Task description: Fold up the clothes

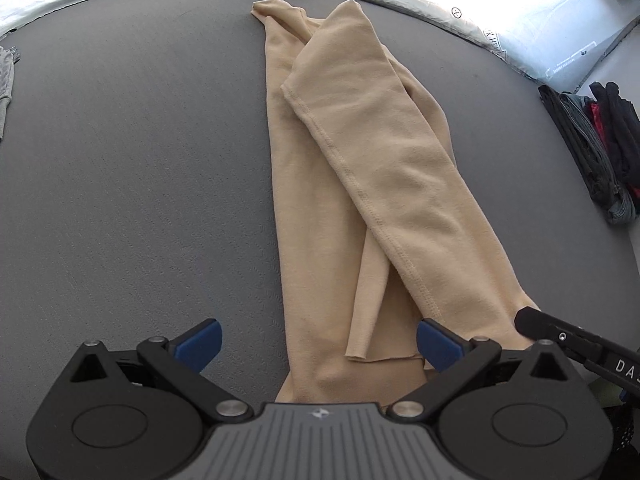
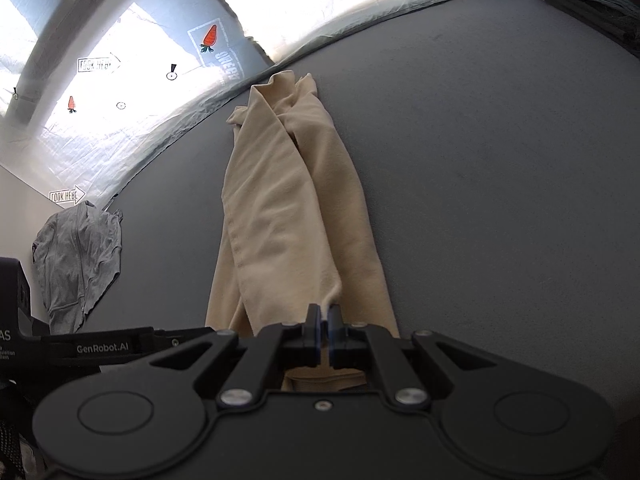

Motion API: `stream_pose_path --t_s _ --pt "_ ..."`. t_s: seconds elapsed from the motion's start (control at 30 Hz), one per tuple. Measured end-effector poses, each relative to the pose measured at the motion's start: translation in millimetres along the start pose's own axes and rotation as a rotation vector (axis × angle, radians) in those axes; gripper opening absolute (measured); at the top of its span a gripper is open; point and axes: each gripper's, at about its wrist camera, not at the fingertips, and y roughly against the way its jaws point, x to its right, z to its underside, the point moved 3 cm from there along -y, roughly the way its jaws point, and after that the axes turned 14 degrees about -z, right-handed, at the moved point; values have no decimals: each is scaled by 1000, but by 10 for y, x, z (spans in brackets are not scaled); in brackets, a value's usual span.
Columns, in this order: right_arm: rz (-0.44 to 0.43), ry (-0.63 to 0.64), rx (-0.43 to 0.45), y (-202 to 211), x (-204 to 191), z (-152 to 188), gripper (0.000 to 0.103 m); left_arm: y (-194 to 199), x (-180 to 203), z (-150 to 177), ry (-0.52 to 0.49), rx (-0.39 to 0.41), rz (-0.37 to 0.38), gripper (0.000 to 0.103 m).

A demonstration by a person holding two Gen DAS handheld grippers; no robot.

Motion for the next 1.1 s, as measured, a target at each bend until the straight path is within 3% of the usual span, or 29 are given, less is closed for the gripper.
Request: stream_pose_path --t_s 0.3,0.77,0.87,0.93,1.1 --pt "27 -31 -43 -26 178 122 3 -23 66 96 -36 -31 -8 102" --pt "51 -36 -135 -240 285 101 5 -97 -35 162 17 -83 -25 102" --pt "59 22 -104 -195 228 23 14 -76 -46 147 40 -77 -12 102" --pt "57 36 -92 -184 242 -27 27 -65 -71 112 58 -72 -3 102" --pt "41 23 -122 -260 313 -96 37 -82 -104 41 79 -72 -13 103"
